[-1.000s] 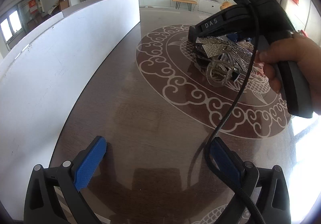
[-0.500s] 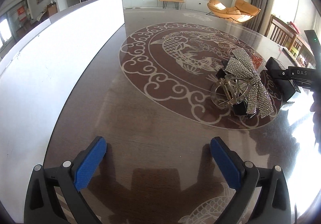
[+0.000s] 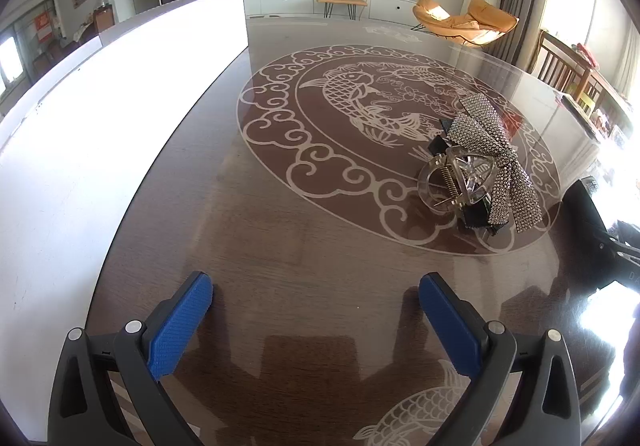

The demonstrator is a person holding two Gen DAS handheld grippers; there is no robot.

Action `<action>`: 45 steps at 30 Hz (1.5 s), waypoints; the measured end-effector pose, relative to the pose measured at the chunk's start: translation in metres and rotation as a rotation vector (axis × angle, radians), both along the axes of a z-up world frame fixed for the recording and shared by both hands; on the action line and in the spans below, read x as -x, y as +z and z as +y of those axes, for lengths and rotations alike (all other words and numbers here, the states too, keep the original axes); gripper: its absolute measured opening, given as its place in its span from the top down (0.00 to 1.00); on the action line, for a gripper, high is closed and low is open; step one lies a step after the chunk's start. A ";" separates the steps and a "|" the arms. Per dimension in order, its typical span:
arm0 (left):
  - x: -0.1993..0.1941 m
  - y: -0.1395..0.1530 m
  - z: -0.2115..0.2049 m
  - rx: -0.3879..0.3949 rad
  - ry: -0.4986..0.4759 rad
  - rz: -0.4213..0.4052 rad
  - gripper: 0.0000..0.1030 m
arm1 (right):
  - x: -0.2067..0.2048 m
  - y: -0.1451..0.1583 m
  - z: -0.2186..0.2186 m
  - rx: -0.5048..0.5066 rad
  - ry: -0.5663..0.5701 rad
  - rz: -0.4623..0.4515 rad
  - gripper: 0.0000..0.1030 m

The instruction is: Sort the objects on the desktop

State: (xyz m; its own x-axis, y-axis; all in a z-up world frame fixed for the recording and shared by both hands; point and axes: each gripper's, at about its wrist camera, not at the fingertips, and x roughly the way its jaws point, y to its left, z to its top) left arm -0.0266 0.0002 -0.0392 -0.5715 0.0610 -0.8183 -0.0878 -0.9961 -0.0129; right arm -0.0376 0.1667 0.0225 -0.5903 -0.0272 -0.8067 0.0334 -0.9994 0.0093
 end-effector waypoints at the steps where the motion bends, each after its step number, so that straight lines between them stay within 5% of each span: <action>1: 0.000 0.000 0.000 0.001 0.000 0.000 0.00 | -0.001 -0.001 -0.003 -0.015 0.002 0.005 0.41; 5: 0.000 0.000 0.000 0.007 -0.002 -0.002 0.00 | -0.008 -0.002 -0.008 -0.011 -0.003 0.031 0.38; 8: 0.002 0.000 0.001 0.012 -0.004 -0.003 0.00 | -0.007 -0.006 -0.014 -0.019 -0.002 0.008 0.12; 14: 0.003 0.000 0.001 0.012 -0.004 -0.003 0.00 | -0.004 -0.007 -0.011 -0.024 -0.017 -0.004 0.04; 45: 0.004 -0.001 0.002 0.013 -0.004 -0.002 0.00 | -0.005 -0.008 -0.009 -0.024 -0.023 -0.011 0.00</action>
State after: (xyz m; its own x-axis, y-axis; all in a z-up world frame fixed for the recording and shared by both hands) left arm -0.0310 0.0019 -0.0397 -0.5695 0.0524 -0.8203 -0.0914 -0.9958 -0.0002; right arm -0.0330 0.1573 0.0143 -0.5821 0.0055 -0.8131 0.0107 -0.9998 -0.0144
